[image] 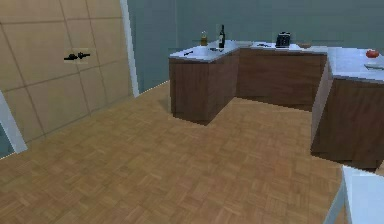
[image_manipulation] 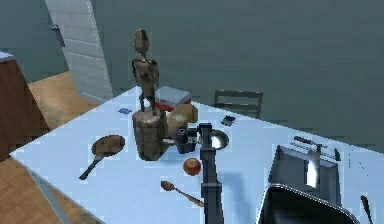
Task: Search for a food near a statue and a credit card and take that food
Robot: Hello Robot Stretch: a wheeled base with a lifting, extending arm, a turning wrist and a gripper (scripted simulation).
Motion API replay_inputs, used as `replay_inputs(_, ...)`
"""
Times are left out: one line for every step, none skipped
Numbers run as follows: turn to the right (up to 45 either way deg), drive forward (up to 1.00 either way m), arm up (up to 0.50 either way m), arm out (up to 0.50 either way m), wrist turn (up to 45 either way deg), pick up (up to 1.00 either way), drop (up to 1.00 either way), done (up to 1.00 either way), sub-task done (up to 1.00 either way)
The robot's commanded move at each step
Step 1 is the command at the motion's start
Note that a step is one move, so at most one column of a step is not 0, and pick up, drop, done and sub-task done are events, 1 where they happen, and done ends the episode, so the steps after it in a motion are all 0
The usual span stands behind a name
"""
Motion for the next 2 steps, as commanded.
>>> replay_inputs(0.0, 0.0, 0.1, 0.0, 0.0, 0.0, 0.0, 0.0, 0.0)
replay_inputs(0.0, 0.0, 0.0, 0.0, 0.0, 0.0, 0.0, 1.0, 0.0)
